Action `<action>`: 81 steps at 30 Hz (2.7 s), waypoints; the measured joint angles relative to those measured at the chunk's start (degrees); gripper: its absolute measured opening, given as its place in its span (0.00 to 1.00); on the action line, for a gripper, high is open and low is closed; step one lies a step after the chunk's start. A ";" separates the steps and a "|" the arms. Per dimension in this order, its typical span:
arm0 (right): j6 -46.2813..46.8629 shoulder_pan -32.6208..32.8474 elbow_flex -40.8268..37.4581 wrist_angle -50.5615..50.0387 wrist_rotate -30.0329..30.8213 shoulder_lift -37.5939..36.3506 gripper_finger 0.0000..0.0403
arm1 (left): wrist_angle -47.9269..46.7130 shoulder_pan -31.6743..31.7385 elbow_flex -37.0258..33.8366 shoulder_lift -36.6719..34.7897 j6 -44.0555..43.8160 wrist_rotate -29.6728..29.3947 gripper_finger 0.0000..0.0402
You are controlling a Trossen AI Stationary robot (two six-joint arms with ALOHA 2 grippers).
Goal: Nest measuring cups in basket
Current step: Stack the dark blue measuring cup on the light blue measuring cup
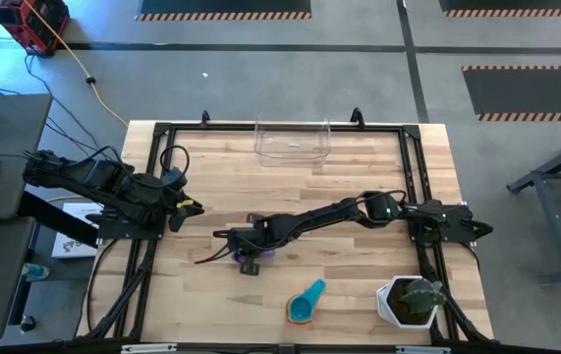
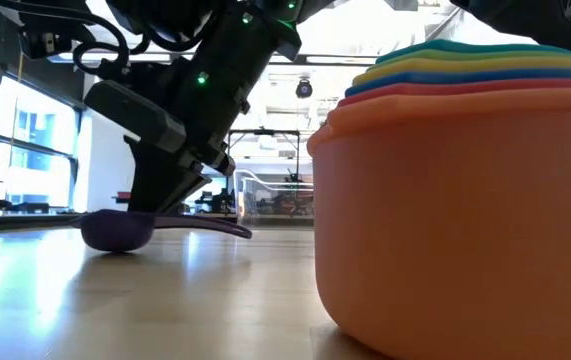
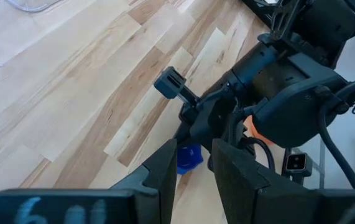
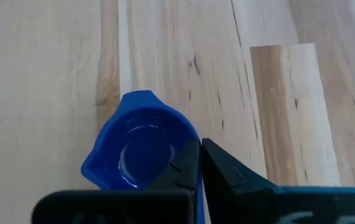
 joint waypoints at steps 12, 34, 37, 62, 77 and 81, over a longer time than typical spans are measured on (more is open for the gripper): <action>0.26 0.07 0.00 -0.12 -2.58 -0.01 0.03 | -0.22 0.00 0.00 0.00 0.00 0.05 0.23; -0.91 0.04 -0.22 -0.27 -7.20 0.00 0.05 | -0.24 0.01 0.00 0.00 1.87 0.03 0.23; -0.94 0.04 0.03 -0.39 -5.74 0.00 0.02 | -0.24 0.00 0.00 0.00 1.88 0.03 0.23; -12.56 1.60 11.41 -23.67 -7.74 -8.46 0.00 | -0.16 0.00 -0.01 0.02 -6.52 2.17 0.23; -13.99 11.56 8.21 -34.25 -7.75 -15.30 0.00 | 0.41 0.00 -0.02 0.48 -18.30 0.24 0.23; -13.24 13.45 2.19 -31.65 -11.17 -15.96 0.00 | 0.42 -0.02 -0.04 1.14 -18.62 0.14 0.23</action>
